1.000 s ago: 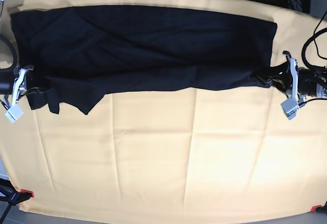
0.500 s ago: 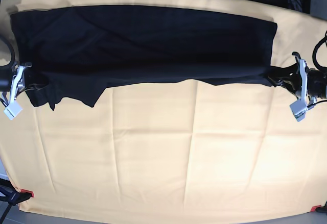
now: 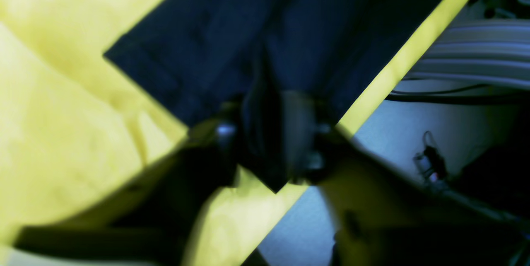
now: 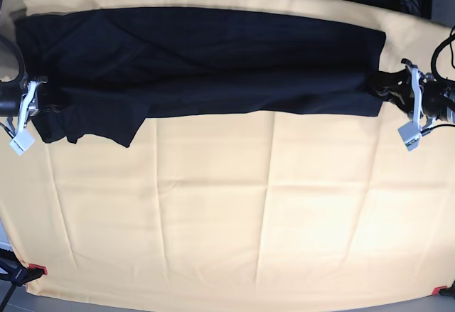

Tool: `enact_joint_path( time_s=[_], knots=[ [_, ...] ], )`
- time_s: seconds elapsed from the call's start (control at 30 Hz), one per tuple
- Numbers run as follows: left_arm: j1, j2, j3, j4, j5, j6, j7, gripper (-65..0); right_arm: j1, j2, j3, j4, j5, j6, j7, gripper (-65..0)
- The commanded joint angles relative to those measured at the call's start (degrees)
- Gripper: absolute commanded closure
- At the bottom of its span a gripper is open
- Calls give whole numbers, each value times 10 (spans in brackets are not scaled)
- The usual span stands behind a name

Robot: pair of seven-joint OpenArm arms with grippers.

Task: Fold the T-shirt properly
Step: 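Fold the held hem edge over toward the collar with both grippers, then release the right gripper and grasp the folded shirt's end corner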

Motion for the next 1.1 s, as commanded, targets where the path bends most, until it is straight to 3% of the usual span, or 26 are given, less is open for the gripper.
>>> enact_joint_path(
  time_s=[0.0, 0.03, 0.1, 0.17, 0.33, 0.47, 0.57, 0.8, 0.87, 0.97, 1.07],
  knots=[
    [-1, -20, -7, 6, -10, -3, 0, -322, 8, 16, 6, 7, 14, 3, 6, -43],
    [5, -22, -7, 6, -10, -3, 0, -367, 8, 16, 6, 7, 14, 3, 6, -120],
    [15, -23, -7, 6, -10, -3, 0, -377, 8, 16, 6, 7, 14, 3, 6, -277],
    [22, -23, -7, 6, -10, -3, 0, -377, 9, 17, 7, 8, 14, 3, 6, -345],
    [33, -21, -7, 6, -10, -3, 0, -377, 10, 16, 7, 8, 14, 3, 54, -345],
    [32, -21, -7, 6, -10, -3, 0, -377, 10, -5, 7, 7, -94, 3, 109, -345],
    [32, -21, -7, 6, -10, -3, 0, -377, 10, -24, 7, 7, -125, 3, 127, -345],
    [32, -21, -7, 6, -10, -3, 0, -377, 10, -57, 7, 8, -257, -43, 186, -344],
    [32, -21, -7, 6, -10, -3, 0, -377, 10, -60, 7, 8, -279, -59, 212, -300],
    [32, -21, -7, 6, -10, -3, 0, -377, 10, -60, 7, 8, -283, -73, 214, -6],
    [32, -21, -7, 6, -10, -3, 0, -377, 13, -60, 7, 10, -266, -61, 200, 0]
  ],
)
